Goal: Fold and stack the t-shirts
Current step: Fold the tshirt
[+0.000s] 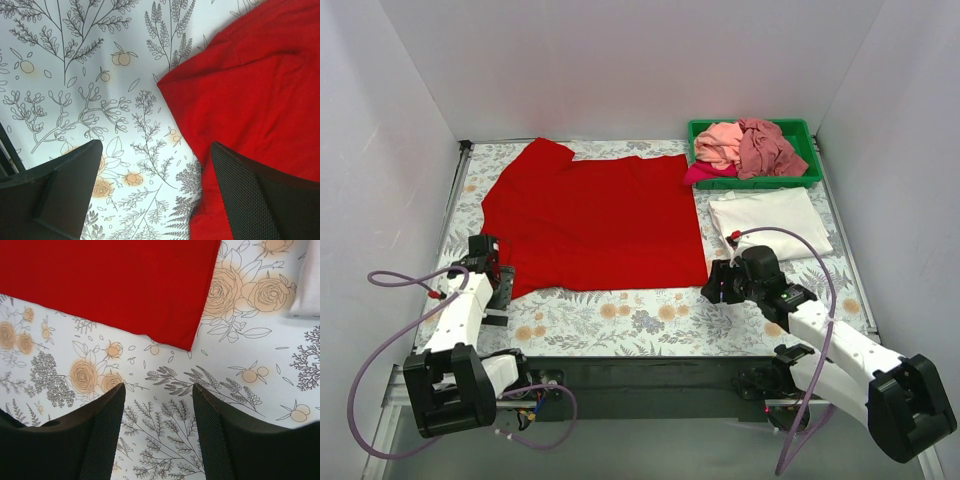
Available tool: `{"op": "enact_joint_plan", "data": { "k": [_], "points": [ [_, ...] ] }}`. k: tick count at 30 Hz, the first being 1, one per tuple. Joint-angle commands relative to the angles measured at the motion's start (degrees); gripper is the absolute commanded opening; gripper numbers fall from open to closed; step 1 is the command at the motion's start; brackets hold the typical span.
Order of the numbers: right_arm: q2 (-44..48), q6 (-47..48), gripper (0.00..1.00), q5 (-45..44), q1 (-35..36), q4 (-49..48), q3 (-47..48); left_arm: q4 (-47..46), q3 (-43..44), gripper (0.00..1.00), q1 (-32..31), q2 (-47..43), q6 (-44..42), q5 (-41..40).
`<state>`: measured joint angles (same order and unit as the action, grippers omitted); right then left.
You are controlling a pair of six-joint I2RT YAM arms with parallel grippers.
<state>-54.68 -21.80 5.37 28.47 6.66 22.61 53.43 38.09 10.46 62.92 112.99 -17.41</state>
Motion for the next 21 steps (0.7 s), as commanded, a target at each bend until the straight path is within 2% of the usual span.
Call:
{"op": "enact_joint_plan", "data": {
  "k": [1, 3, 8, 13, 15, 18, 21],
  "points": [
    [3.52, -1.22, 0.64, 1.93, -0.34, -1.56, 1.12, -2.10, -1.25, 0.88, 0.44, -0.52, 1.97, -2.19],
    [5.36, -1.58, 0.64, 1.93, -0.26, -1.47, 0.59, -3.85, -1.87, 0.87, 0.70, 0.01, 1.80, -2.98],
    [7.13, -1.49, 0.65, -0.09, -0.26, 0.46, 0.85, -6.23, -4.06, 0.70, 1.06, 3.87, 0.74, -1.22],
    [6.07, -1.40, 0.66, -1.15, -0.26, 1.78, 1.56, -9.30, -6.70, 0.59, 1.32, 5.81, 0.57, -0.87],
    [5.37, -1.40, 0.66, -1.15, -0.34, 2.04, 1.65, -10.36, -7.32, 0.46, 1.67, 6.60, 0.56, -0.87],
    [4.49, -1.31, 0.66, -1.94, -0.34, 2.05, 1.91, -10.80, -6.89, 0.38, 1.76, 7.39, 0.39, -1.40],
    [3.09, -1.23, 0.66, -1.76, -0.26, 2.13, 2.44, -10.62, -6.62, 0.38, 1.93, 7.57, 0.22, -2.54]
  ]
}}
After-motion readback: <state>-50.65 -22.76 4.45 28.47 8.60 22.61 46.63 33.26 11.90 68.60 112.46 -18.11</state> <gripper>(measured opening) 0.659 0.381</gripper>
